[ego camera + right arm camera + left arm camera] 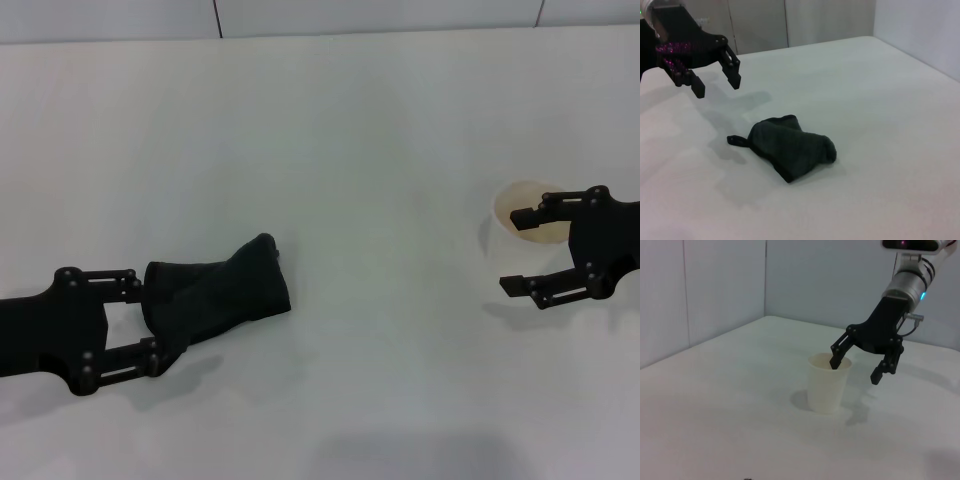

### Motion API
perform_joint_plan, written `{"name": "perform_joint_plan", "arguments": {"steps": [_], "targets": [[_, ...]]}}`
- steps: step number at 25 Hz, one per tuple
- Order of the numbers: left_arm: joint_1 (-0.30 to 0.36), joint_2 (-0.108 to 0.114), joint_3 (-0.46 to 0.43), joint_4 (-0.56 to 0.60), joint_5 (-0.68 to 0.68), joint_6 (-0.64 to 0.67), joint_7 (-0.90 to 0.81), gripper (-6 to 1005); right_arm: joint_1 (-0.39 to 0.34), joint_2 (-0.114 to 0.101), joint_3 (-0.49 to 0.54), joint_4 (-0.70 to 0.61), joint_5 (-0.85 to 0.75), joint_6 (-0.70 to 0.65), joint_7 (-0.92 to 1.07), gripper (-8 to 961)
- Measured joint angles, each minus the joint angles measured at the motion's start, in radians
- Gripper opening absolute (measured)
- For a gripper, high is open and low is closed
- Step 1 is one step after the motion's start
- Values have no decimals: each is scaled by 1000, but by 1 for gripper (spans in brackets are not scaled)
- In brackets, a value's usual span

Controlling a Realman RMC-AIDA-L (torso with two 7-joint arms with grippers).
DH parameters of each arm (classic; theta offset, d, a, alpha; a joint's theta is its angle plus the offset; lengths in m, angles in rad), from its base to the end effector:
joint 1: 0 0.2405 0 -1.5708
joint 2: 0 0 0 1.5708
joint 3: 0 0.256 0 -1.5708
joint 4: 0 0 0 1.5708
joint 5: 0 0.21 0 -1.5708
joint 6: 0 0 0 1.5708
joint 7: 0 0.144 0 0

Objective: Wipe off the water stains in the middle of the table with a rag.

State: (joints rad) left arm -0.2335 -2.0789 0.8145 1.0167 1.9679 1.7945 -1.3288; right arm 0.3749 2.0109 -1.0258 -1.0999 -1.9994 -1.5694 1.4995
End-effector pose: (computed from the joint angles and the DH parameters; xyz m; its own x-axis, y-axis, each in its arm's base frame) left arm -0.2906 0.2523 0.0393 0.8864 0.2312 0.4011 0.3146 -0.9364 -0.1556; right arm 0.2542 0.3202 0.0419 0.9646 -0.1713 -0.2007 -0.2181 -0.9457 -0.2409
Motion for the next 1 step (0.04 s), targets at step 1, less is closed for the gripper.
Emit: {"name": "perform_joint_plan", "arguments": {"steps": [1], "targets": [[0, 0, 0, 0, 0, 0, 0, 544, 2, 0, -1, 5, 1, 1, -1, 838]]}}
